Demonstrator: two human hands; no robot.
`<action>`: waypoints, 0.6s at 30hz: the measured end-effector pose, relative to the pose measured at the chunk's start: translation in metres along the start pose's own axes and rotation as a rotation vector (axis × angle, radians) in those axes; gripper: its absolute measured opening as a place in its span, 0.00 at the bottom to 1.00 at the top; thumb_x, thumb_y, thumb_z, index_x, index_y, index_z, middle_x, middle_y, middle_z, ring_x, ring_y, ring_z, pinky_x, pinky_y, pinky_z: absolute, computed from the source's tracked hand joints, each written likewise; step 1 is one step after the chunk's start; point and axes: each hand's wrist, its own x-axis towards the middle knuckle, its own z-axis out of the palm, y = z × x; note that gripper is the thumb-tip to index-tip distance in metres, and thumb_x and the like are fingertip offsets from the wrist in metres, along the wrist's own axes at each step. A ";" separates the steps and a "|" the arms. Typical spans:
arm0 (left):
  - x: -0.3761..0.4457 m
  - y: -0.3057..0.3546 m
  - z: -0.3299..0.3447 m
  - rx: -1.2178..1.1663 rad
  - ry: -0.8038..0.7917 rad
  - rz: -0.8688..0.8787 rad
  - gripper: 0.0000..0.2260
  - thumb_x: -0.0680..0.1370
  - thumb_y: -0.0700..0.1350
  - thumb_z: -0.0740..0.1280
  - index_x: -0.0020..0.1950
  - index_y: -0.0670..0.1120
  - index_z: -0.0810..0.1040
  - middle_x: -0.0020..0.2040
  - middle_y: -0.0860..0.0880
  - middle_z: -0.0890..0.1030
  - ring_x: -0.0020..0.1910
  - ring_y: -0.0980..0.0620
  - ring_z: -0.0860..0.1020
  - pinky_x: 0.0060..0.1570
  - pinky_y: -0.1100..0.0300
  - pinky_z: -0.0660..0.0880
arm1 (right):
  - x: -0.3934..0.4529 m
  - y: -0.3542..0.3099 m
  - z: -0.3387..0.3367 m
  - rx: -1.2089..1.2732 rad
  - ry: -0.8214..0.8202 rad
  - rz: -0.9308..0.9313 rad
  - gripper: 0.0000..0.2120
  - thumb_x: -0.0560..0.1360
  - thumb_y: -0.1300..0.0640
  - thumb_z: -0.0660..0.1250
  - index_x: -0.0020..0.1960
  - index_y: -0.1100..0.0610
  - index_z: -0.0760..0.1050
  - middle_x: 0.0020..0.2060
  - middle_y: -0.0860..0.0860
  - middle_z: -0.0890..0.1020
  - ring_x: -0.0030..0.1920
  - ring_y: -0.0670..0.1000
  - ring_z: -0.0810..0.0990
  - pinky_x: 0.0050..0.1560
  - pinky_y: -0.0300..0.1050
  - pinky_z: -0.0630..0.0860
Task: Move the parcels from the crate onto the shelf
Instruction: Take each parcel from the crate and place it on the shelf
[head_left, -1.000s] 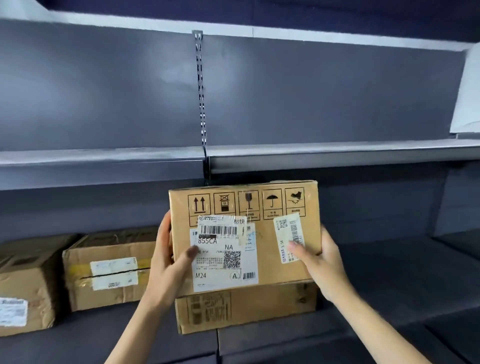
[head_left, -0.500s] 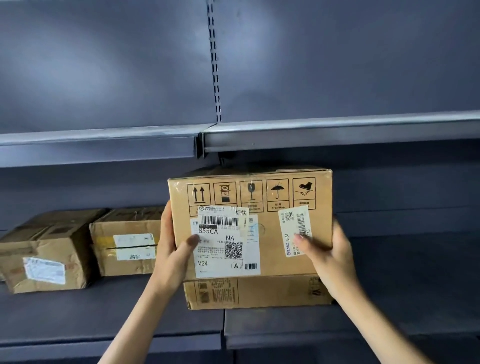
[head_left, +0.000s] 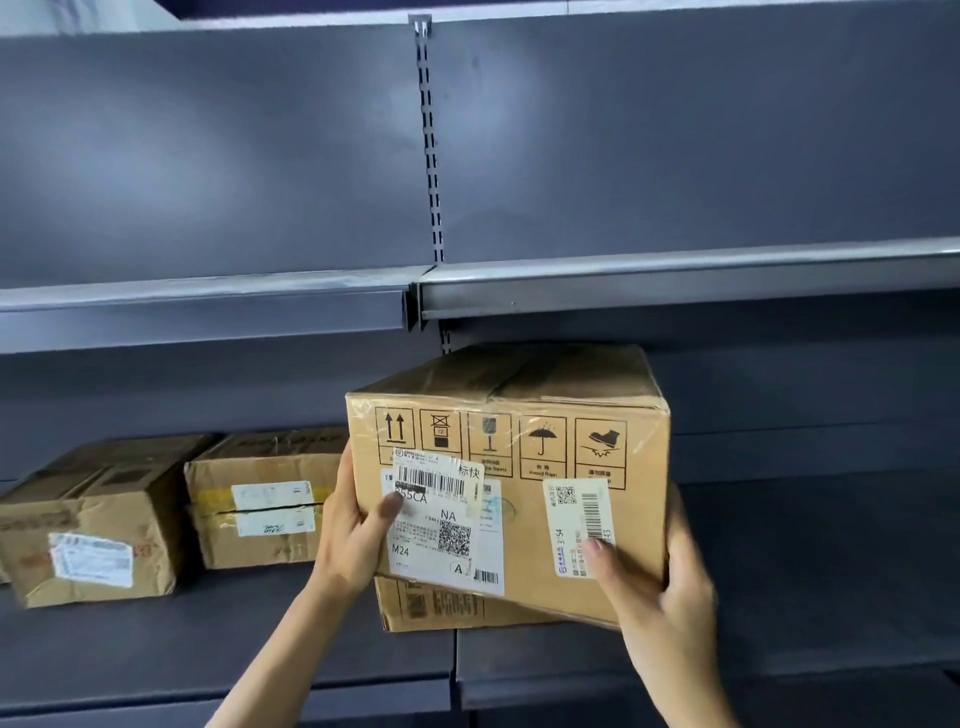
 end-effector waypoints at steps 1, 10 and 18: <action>0.001 0.000 0.000 -0.010 -0.001 -0.007 0.31 0.64 0.74 0.62 0.60 0.58 0.67 0.51 0.67 0.80 0.48 0.67 0.80 0.40 0.75 0.75 | -0.006 -0.002 0.001 -0.013 0.025 -0.020 0.40 0.63 0.46 0.73 0.72 0.50 0.63 0.65 0.53 0.74 0.65 0.52 0.72 0.64 0.54 0.71; 0.021 -0.026 -0.014 0.092 -0.103 -0.173 0.28 0.65 0.72 0.62 0.60 0.65 0.62 0.53 0.61 0.78 0.54 0.66 0.77 0.52 0.66 0.75 | -0.040 -0.011 0.050 -0.156 -0.029 -0.060 0.48 0.66 0.68 0.73 0.72 0.46 0.45 0.75 0.53 0.52 0.75 0.56 0.53 0.61 0.63 0.73; 0.021 -0.047 -0.024 0.336 -0.098 -0.421 0.30 0.78 0.61 0.54 0.76 0.59 0.43 0.73 0.45 0.67 0.73 0.41 0.62 0.72 0.44 0.59 | -0.056 -0.015 0.103 -0.497 -0.010 -0.124 0.60 0.46 0.61 0.82 0.70 0.70 0.55 0.65 0.74 0.65 0.62 0.76 0.68 0.55 0.70 0.68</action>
